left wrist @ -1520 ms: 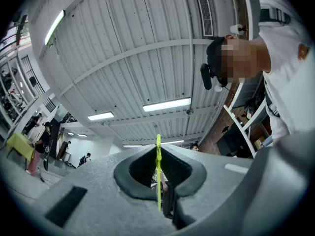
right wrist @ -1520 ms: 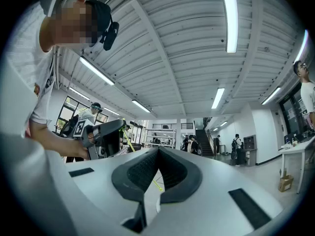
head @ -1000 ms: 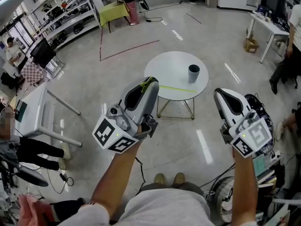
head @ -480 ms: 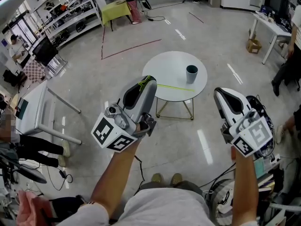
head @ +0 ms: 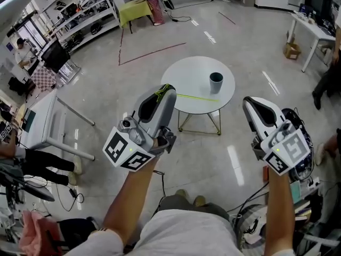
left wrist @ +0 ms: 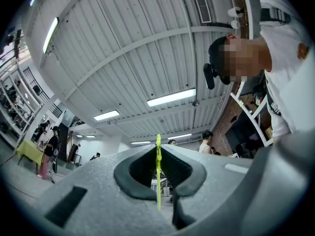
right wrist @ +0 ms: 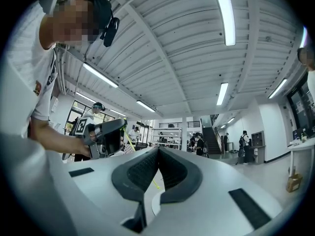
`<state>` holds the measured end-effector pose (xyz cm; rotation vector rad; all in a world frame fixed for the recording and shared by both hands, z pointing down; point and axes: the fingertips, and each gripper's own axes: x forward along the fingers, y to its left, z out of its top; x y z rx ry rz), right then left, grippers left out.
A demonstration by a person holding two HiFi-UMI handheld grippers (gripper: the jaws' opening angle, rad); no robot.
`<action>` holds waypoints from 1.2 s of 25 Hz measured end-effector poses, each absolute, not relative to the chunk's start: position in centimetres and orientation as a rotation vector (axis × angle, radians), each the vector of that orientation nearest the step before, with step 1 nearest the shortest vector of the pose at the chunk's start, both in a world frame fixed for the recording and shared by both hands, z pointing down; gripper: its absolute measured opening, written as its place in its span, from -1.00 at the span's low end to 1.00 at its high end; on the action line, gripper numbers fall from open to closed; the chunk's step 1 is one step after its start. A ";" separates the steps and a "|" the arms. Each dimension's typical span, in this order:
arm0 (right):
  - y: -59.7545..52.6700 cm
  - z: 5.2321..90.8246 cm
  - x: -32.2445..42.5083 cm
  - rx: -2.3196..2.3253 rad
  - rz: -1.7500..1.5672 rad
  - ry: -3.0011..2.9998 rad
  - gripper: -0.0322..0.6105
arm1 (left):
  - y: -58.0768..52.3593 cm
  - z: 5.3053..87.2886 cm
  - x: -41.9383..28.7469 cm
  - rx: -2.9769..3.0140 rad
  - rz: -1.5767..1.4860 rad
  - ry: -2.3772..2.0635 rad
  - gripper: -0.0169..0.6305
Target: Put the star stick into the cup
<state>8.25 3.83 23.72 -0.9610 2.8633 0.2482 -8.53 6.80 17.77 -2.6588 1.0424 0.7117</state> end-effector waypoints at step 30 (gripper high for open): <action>-8.6 25.0 8.2 -1.056 0.217 2.872 -0.87 | -7.2 19.2 -8.9 -2.711 0.717 1.003 -0.86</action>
